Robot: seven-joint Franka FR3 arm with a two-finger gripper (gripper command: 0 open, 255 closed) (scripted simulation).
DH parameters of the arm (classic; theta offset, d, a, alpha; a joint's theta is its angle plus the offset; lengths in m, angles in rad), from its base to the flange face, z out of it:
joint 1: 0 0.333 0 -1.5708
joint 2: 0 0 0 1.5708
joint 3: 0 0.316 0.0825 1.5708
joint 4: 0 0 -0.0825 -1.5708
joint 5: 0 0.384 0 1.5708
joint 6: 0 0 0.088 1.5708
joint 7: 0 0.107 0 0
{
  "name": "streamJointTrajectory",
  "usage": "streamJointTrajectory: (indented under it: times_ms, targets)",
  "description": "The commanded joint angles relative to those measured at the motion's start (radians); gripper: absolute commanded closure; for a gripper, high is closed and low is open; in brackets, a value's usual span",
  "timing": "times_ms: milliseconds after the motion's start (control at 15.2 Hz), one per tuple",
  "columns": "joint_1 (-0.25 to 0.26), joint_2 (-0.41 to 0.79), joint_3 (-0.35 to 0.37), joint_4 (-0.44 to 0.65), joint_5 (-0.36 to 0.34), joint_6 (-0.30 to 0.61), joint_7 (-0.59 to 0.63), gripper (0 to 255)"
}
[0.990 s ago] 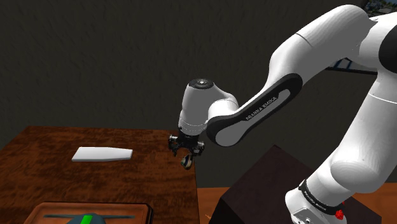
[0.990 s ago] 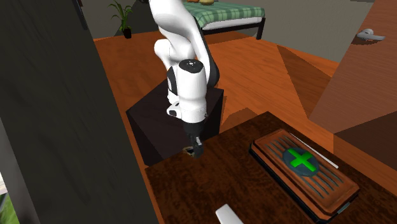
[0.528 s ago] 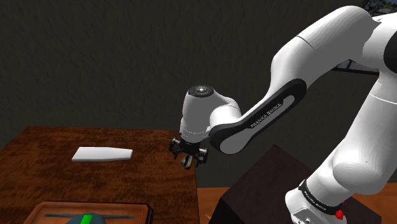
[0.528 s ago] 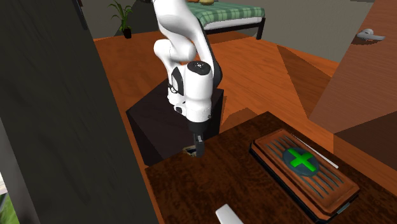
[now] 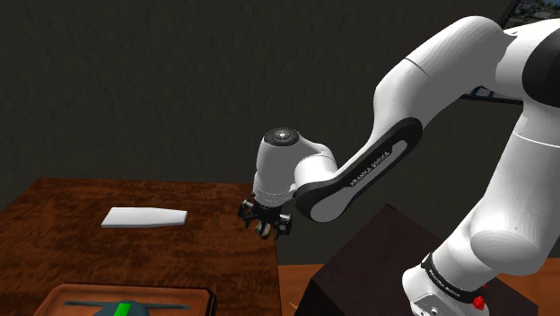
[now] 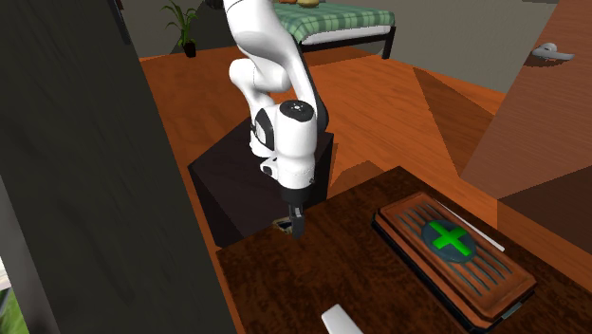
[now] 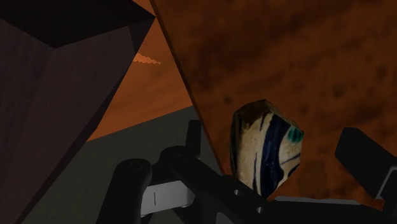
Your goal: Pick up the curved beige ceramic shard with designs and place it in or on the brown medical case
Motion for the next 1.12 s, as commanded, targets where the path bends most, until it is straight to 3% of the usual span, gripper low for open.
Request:
streamJointTrajectory:
  times_ms: [0,66,132,726,1056]
  targets:
    - [0.0,0.0,0.0,0.0,-0.001,0.0,0.0,0]
    - [0.0,0.0,0.0,0.0,0.0,0.0,0.0,0]
    - [0.0,0.0,0.0,0.0,0.0,0.0,0.0,255]
    - [0.0,0.0,0.0,0.0,-0.001,0.0,0.0,255]
    - [-0.028,-0.068,0.039,0.002,0.083,-0.053,-0.06,255]
